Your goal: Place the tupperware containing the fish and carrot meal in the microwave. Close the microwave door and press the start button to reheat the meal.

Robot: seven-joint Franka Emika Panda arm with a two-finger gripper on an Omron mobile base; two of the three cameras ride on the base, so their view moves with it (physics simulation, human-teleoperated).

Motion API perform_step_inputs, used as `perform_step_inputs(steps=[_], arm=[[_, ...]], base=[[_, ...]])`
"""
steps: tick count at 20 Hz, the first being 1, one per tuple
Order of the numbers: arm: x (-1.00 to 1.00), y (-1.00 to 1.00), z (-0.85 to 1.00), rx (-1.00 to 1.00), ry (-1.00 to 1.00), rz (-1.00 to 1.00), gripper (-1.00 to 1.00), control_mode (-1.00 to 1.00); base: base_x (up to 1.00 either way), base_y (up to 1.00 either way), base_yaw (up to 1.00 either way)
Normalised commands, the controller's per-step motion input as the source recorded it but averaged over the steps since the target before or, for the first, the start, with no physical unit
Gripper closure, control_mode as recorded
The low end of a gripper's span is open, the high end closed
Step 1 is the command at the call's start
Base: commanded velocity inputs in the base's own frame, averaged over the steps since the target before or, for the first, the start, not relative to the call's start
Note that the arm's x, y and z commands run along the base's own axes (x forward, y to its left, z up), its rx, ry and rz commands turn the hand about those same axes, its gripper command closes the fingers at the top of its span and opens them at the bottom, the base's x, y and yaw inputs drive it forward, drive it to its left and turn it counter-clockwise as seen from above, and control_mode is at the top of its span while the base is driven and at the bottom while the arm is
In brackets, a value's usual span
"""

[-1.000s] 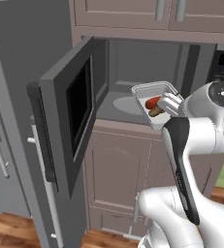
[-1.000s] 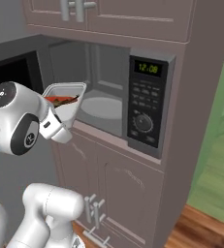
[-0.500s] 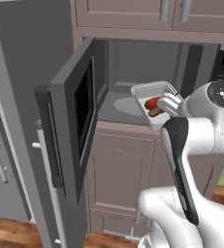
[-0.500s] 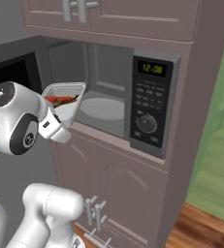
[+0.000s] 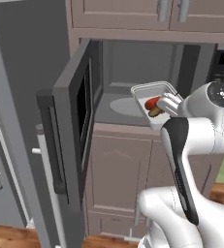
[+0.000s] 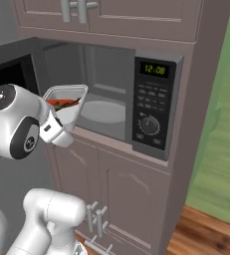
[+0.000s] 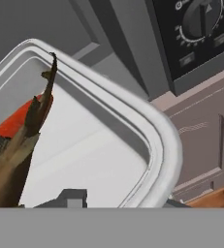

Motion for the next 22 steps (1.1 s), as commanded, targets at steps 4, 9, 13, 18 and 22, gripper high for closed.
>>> perform_step_inputs(steps=[4,9,13,18,22], arm=[[0.00,0.00,0.00,0.00,0.00,0.00,1.00,1.00],[0.00,0.00,0.00,0.00,0.00,0.00,1.00,1.00],[0.00,0.07,0.00,-0.01,0.00,-0.02,1.00,-1.00],[0.00,0.01,0.00,0.00,0.00,0.00,1.00,-1.00],[0.00,0.00,-0.04,0.00,-0.02,0.00,1.00,-1.00]], base=[[0.00,0.30,-0.13],[0.00,0.30,-0.12],[0.00,0.14,-0.05],[0.00,0.00,0.00],[0.00,0.00,0.00]])
